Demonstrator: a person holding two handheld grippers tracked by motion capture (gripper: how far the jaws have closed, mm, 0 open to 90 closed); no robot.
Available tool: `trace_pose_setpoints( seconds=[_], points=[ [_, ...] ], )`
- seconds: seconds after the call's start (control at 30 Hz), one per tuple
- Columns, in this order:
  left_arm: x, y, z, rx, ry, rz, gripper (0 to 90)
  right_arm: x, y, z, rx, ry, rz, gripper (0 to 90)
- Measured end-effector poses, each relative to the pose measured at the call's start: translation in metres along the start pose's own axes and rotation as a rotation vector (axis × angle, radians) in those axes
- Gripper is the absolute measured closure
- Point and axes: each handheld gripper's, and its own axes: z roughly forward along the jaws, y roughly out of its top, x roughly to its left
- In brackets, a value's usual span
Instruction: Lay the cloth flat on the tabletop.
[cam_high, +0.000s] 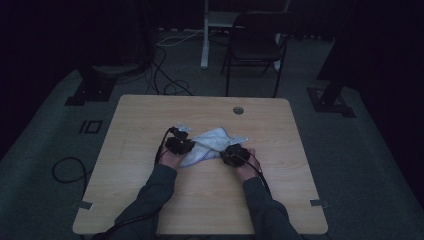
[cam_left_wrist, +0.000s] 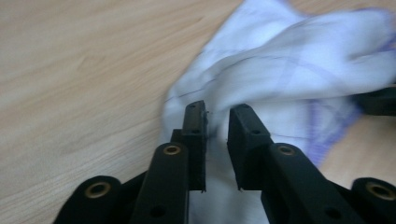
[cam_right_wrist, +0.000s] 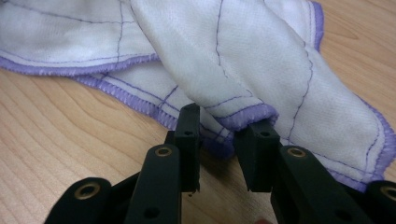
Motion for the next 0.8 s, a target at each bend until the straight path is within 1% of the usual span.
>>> trace_pose_setpoints(
  seconds=[0.07, 0.17, 0.2, 0.27, 0.37, 0.4, 0.43, 0.5, 0.63, 0.7, 0.77, 0.8],
  points=[
    [-0.007, -0.001, -0.009, -0.027, -0.007, 0.019, 75.3, -0.001, 0.000, 0.000, 0.004, 0.002, 0.003, 72.6],
    [-0.019, -0.002, -0.014, -0.041, -0.012, 0.072, 74.5, -0.001, 0.000, 0.000, 0.005, 0.004, 0.007, 72.7],
    [-0.023, -0.003, -0.014, -0.043, -0.022, 0.085, 74.2, -0.001, 0.000, 0.000, 0.004, 0.003, 0.010, 72.7],
    [-0.032, -0.004, -0.010, -0.039, -0.037, 0.124, 74.2, -0.001, 0.000, 0.000, 0.004, 0.002, 0.011, 72.7],
    [-0.043, -0.005, -0.005, -0.040, -0.059, 0.144, 73.9, -0.002, 0.000, 0.000, 0.003, 0.005, 0.013, 72.6],
    [-0.046, -0.005, -0.002, -0.030, -0.062, 0.160, 73.9, -0.002, 0.000, 0.000, 0.003, 0.007, 0.015, 72.7],
    [-0.049, -0.005, 0.001, -0.022, -0.057, 0.178, 73.9, -0.002, 0.000, 0.000, 0.002, 0.009, 0.016, 72.7],
    [-0.053, -0.005, 0.009, -0.001, -0.053, 0.198, 73.6, -0.002, 0.000, 0.000, 0.004, 0.008, 0.017, 72.7],
    [-0.056, -0.002, 0.024, 0.023, -0.036, 0.212, 70.8, -0.002, 0.000, 0.000, 0.003, 0.008, 0.019, 72.7],
    [-0.056, -0.001, 0.031, 0.032, -0.004, 0.220, 67.4, -0.002, 0.000, 0.000, 0.003, 0.009, 0.019, 72.7],
    [-0.055, 0.000, 0.037, 0.045, 0.009, 0.210, 67.1, -0.002, 0.000, 0.000, 0.003, 0.010, 0.021, 72.7],
    [-0.055, 0.000, 0.040, 0.055, 0.020, 0.216, 67.3, -0.002, 0.000, 0.000, 0.004, 0.010, 0.022, 72.7]
  ],
)
